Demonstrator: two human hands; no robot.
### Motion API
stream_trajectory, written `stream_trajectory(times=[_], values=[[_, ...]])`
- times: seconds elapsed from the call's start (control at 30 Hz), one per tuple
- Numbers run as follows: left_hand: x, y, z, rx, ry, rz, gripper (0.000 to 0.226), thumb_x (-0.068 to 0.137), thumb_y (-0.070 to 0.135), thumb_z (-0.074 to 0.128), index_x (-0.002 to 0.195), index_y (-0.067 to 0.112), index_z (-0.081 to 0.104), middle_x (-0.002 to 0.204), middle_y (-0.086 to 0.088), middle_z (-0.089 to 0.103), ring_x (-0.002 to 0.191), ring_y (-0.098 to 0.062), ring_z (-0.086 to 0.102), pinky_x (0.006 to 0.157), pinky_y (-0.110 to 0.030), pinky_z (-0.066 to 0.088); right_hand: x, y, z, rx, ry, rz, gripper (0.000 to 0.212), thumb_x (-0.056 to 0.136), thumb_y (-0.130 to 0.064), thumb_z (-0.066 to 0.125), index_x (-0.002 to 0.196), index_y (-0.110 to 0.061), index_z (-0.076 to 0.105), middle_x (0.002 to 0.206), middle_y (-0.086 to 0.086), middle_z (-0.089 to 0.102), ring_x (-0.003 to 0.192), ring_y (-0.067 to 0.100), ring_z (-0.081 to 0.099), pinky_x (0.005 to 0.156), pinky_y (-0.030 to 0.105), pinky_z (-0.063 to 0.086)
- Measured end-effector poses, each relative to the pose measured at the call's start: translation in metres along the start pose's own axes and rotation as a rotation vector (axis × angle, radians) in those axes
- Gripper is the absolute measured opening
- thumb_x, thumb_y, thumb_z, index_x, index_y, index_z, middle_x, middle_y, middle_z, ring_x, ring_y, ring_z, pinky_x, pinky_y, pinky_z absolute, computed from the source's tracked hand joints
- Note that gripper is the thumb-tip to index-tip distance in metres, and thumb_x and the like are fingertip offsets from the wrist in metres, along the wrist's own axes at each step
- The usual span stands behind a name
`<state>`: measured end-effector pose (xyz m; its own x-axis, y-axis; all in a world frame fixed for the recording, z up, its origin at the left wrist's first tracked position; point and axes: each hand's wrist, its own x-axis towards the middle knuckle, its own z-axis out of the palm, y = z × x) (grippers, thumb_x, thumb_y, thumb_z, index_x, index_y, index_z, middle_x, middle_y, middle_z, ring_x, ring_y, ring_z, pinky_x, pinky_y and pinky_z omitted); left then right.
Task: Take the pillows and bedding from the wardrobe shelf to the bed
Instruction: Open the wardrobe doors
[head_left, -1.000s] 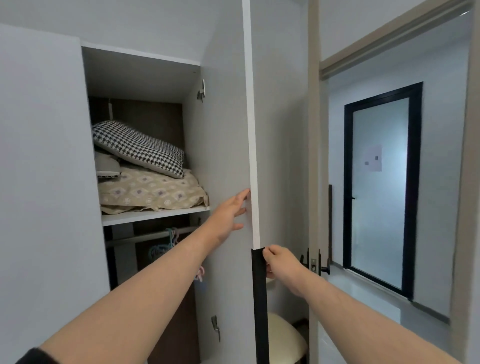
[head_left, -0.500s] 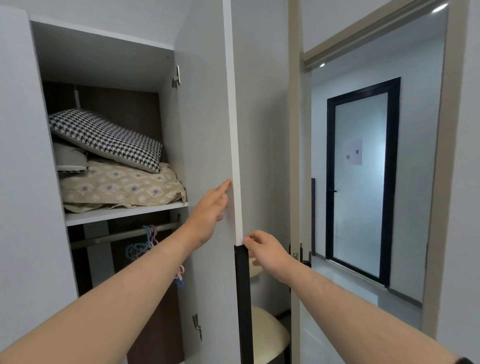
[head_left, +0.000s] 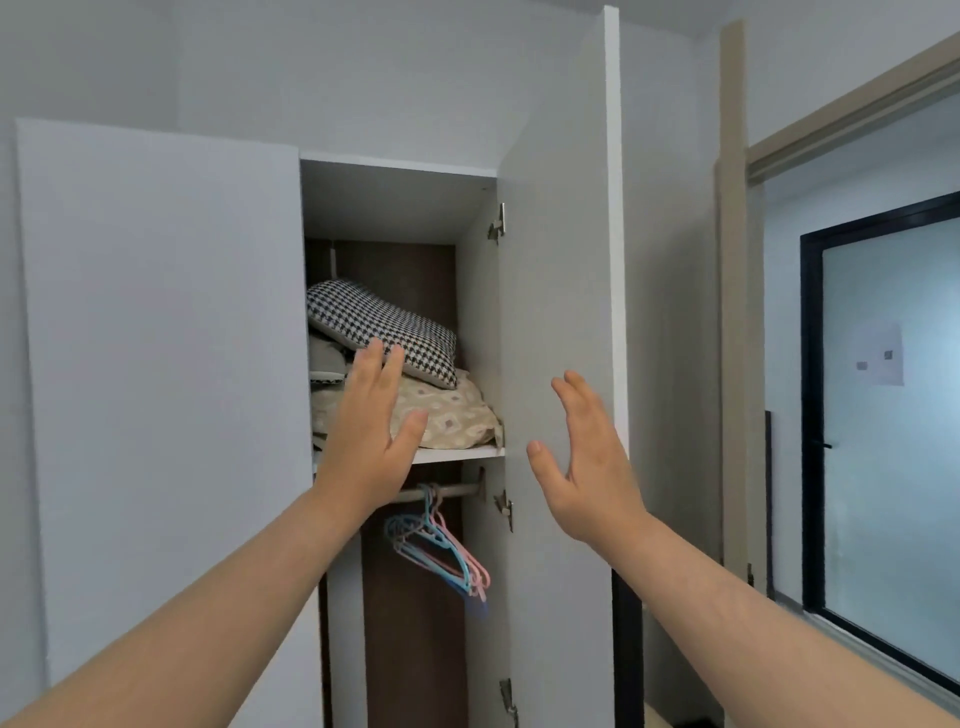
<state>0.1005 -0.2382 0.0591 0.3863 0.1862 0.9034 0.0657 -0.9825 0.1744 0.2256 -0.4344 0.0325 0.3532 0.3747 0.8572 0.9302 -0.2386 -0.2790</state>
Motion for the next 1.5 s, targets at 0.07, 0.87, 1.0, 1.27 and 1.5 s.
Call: stream_trajectory(times=[0.07,0.87,1.0,1.27,1.5], values=[[-0.007,-0.023,-0.02,0.069,0.017,-0.06,0.068,0.094,0.042,0.038,0.154,0.024,0.013,0.164,0.002,0.002,0.149,-0.013,-0.003,0.117,-0.029,0.003,0.007,-0.012,0.019,0.018,-0.019,-0.02,0.067,0.092,-0.044,0.046,0.151,-0.025,0.022,0.162,-0.006,0.014,0.147,0.012,0.013,0.112,0.024,0.01],[0.045,-0.343,0.094,0.529,-0.045,-0.313,0.104,0.073,0.055,0.056,0.151,0.005,0.01,0.158,-0.025,0.013,0.145,-0.038,0.005,0.117,-0.053,0.0,0.108,-0.009,0.423,-0.268,-0.465,-0.103,0.071,0.081,-0.031,0.053,0.147,-0.011,0.037,0.155,0.015,0.033,0.143,0.029,0.032,0.12,0.039,0.004],[0.049,-0.346,0.105,0.532,-0.022,-0.318,0.104,0.067,0.037,0.062,0.15,0.002,0.011,0.157,-0.028,0.013,0.145,-0.042,0.003,0.115,-0.057,-0.003,0.106,0.003,0.442,-0.305,-0.458,-0.135,0.075,0.072,-0.038,0.059,0.141,-0.012,0.048,0.145,0.01,0.05,0.134,0.026,0.047,0.111,0.042,0.016],[0.039,-0.313,0.09,0.583,-0.024,-0.397,0.111,0.057,0.018,0.068,0.148,0.001,0.008,0.155,-0.032,0.015,0.143,-0.048,0.01,0.114,-0.061,0.009,0.113,0.007,0.406,-0.084,-0.53,-0.179,0.065,0.098,-0.034,0.037,0.155,-0.018,0.009,0.164,0.001,0.004,0.15,0.012,-0.001,0.113,0.019,-0.017],[0.005,-0.249,0.028,0.397,-0.025,-0.459,0.11,0.075,0.018,0.056,0.14,0.017,-0.034,0.157,-0.007,-0.028,0.141,-0.019,-0.03,0.115,-0.036,-0.016,0.141,-0.031,0.34,0.402,-0.392,-0.012,0.053,0.103,-0.025,0.035,0.153,-0.022,0.021,0.163,-0.005,0.012,0.148,0.006,0.005,0.115,0.019,0.002]])
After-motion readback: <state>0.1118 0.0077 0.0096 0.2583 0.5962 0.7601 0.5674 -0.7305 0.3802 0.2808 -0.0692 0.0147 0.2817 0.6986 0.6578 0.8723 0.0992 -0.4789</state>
